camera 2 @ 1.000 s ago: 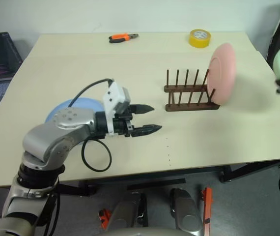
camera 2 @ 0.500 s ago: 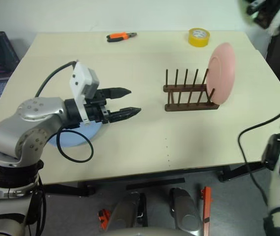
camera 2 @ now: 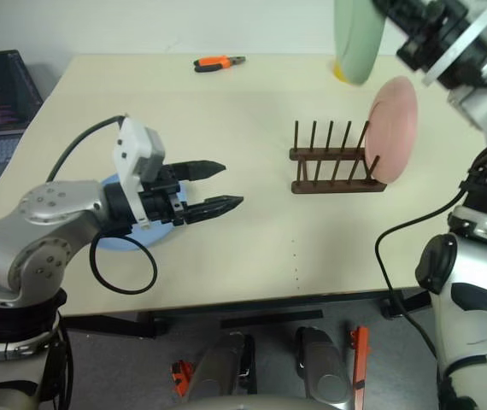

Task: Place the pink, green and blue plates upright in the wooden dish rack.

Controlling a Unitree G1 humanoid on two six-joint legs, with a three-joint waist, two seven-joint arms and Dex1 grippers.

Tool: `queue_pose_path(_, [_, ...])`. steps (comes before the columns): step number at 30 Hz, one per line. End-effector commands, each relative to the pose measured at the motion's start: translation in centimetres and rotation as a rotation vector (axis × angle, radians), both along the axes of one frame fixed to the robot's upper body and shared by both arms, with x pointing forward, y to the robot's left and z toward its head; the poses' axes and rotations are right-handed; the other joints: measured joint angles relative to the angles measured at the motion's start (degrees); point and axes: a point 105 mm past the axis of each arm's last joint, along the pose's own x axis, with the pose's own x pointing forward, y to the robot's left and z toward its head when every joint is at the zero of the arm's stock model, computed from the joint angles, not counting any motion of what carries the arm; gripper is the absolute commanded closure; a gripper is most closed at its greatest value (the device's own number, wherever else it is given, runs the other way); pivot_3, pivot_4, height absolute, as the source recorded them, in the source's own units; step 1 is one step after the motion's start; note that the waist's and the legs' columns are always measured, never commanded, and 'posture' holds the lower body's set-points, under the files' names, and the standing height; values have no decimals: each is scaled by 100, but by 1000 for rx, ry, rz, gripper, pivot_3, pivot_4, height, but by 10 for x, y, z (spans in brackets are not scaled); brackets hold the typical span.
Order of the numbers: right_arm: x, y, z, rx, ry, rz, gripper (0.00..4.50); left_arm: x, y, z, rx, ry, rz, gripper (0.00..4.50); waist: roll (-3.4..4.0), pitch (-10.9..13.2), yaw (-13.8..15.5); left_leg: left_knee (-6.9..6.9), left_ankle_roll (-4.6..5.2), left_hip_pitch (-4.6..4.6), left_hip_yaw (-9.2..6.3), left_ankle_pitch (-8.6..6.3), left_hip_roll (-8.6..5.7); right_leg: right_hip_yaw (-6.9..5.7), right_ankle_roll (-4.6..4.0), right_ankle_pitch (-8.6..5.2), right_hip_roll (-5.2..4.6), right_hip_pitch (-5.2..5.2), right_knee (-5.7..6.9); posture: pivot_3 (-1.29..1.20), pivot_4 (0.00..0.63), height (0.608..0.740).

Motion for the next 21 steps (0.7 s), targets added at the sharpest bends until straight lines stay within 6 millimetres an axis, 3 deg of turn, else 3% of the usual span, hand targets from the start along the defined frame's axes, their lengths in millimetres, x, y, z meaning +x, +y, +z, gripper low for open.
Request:
queue_pose_path(1, [-1, -5, -1, 40, 17, -11, 4483, -6, -2, 10, -3, -53, -8, 874, 0, 0, 0, 0, 0, -1, 1, 0, 0, 0, 0, 0, 0, -1, 0, 0, 150, 740])
queue_pose_path(13, [7, -3, -35, 23, 126, -18, 4483, -6, -1, 7, 11, -42, 3, 874, 0, 0, -9, -3, 0, -1, 0, 0, 0, -1, 0, 0, 3, -2, -1, 0, 150, 740])
queue_pose_path(21, [9, -5, -44, 16, 150, -28, 4483, -7, 1, 6, 15, -39, 10, 874, 0, 0, -10, -3, 0, -1, -1, 0, 1, -1, 0, 0, 4, -2, -1, 0, 150, 740])
